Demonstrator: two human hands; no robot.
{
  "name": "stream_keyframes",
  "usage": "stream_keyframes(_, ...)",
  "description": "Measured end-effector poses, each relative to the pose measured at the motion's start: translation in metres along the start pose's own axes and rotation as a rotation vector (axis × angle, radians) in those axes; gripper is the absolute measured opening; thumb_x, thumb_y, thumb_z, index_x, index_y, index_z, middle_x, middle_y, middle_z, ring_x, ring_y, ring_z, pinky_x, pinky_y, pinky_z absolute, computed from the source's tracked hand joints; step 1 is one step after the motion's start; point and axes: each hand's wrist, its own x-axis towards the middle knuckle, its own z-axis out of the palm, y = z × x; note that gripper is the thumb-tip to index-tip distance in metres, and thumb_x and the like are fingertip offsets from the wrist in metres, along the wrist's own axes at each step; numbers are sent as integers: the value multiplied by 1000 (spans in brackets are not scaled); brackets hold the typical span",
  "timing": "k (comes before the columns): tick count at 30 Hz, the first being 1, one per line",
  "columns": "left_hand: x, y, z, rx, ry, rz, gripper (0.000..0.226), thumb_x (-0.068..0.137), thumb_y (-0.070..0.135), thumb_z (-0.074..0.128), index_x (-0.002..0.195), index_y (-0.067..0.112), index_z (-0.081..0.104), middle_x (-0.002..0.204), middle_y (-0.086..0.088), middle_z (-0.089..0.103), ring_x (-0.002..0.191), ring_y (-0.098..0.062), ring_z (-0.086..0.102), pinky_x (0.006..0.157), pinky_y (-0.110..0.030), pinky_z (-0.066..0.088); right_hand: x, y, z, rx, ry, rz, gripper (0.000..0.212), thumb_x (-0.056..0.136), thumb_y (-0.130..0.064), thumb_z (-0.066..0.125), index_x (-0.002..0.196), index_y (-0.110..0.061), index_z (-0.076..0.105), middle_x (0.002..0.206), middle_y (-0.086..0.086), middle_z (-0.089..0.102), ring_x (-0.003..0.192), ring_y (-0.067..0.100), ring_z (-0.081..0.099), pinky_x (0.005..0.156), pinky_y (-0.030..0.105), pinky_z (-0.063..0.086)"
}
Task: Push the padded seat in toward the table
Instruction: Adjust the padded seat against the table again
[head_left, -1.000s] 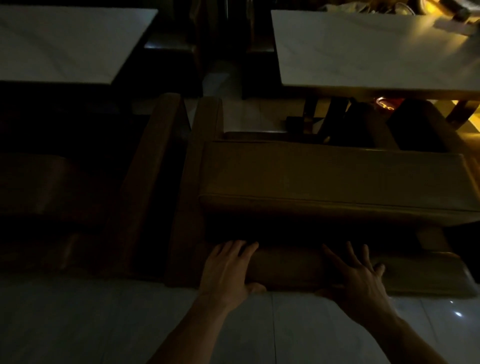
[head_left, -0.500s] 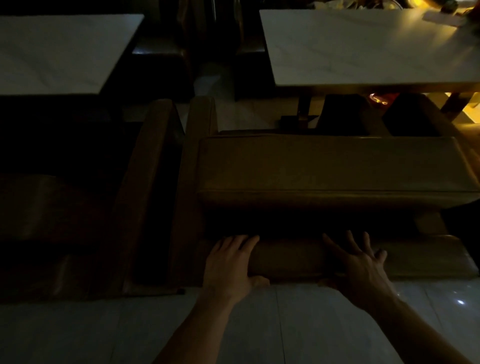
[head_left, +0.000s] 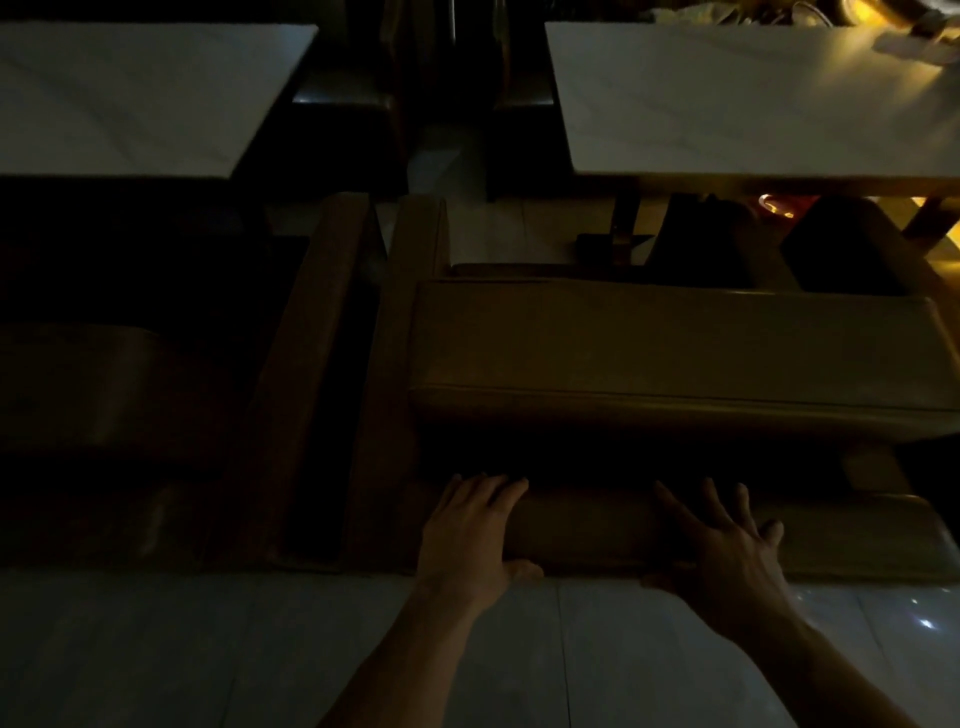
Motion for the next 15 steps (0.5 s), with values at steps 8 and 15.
stream_keyframes(8,2,2,2,11,-4,1,99,68,69,69,149,40,21,154,11,30,143,-14,22,122,-40,6,-2,-3,-5,-14,-34,10,114,74,-83,52,143,-44,-31,164,9,-20,147,44,-21,117,70,8)
stream_keyframes(15,0,3,-1,31,-21,5,101,69,71,66,150,39,15,157,7,24,144,-17,17,122,-40,0,-7,-5,-5,14,-5,8,114,78,-77,55,145,-41,-29,164,9,-22,146,45,-24,116,72,7)
